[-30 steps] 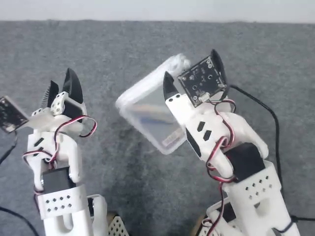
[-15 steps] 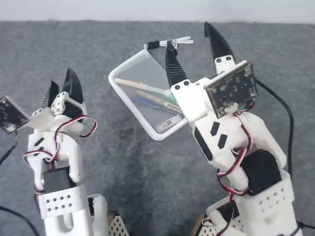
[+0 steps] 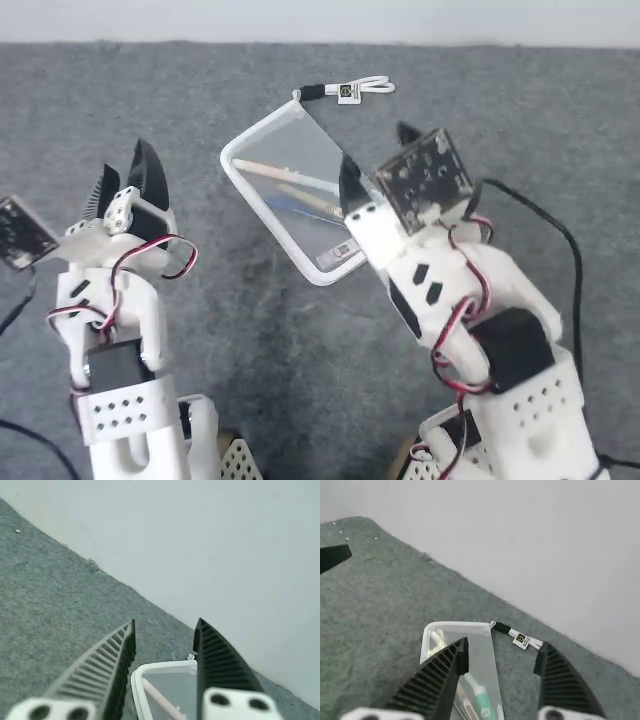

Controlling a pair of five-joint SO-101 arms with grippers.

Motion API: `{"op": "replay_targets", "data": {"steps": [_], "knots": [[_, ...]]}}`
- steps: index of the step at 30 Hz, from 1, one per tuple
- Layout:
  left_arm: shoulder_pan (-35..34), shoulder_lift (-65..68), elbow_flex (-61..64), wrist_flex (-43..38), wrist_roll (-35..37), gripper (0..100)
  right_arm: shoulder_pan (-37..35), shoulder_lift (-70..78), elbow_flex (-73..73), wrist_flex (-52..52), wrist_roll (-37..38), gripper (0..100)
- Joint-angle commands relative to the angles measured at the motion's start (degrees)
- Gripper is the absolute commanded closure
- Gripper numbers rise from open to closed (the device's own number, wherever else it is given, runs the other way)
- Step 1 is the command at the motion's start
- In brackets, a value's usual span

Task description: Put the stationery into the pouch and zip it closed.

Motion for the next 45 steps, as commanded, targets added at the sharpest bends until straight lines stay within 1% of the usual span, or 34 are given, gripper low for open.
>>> {"op": "replay_targets", "data": {"steps": [1, 3, 7, 10, 12, 17, 21, 22, 26, 31, 38, 44, 45], "knots": [[0.4, -1.0, -0.7, -1.5, 0.6, 84, 0.8, -6.1, 3.3, 0.4, 0.0, 94.7], [0.6, -1.0, -0.8, -1.7, 0.6, 88, 0.8, -8.9, 5.6, 0.6, 2.2, 99.7], [2.9, -1.1, -1.0, -1.7, 0.4, 94, 0.8, -15.8, 12.1, 0.4, 7.3, 97.9], [3.3, -2.0, -0.9, -1.8, -2.0, 96, 1.1, -21.0, 16.5, 0.4, 8.3, 97.9], [3.3, -4.8, -0.3, -1.1, -3.4, 99, 3.0, -24.5, 19.3, 0.4, 8.0, 97.9], [6.6, -19.3, 6.4, -0.2, -6.5, 99, 9.4, -32.6, 24.9, 0.4, 8.0, 97.9], [8.8, -33.8, 13.1, -0.3, -8.7, 99, 11.6, -37.9, 28.6, 0.4, 8.0, 97.7], [9.3, -35.3, 13.8, -0.4, -9.3, 99, 11.9, -39.3, 29.4, 0.4, 8.1, 97.7], [10.5, -31.6, 12.9, -0.6, -10.4, 99, 12.2, -44.3, 32.7, 0.7, 8.0, 97.6], [10.8, -32.8, 13.1, -0.3, -10.4, 99, 12.2, -50.5, 38.3, 0.9, 8.3, 97.6], [10.8, -33.7, 14.0, -0.4, -10.4, 99, 12.3, -50.1, 39.1, 1.5, 8.0, 97.5], [10.3, -33.7, 14.2, -0.3, -10.6, 99, 12.3, -50.1, 43.9, 1.2, 8.0, 97.4], [10.3, -33.7, 14.5, -0.1, -11.7, 99, 12.2, -50.1, 44.6, 1.2, 8.0, 97.4]]}}
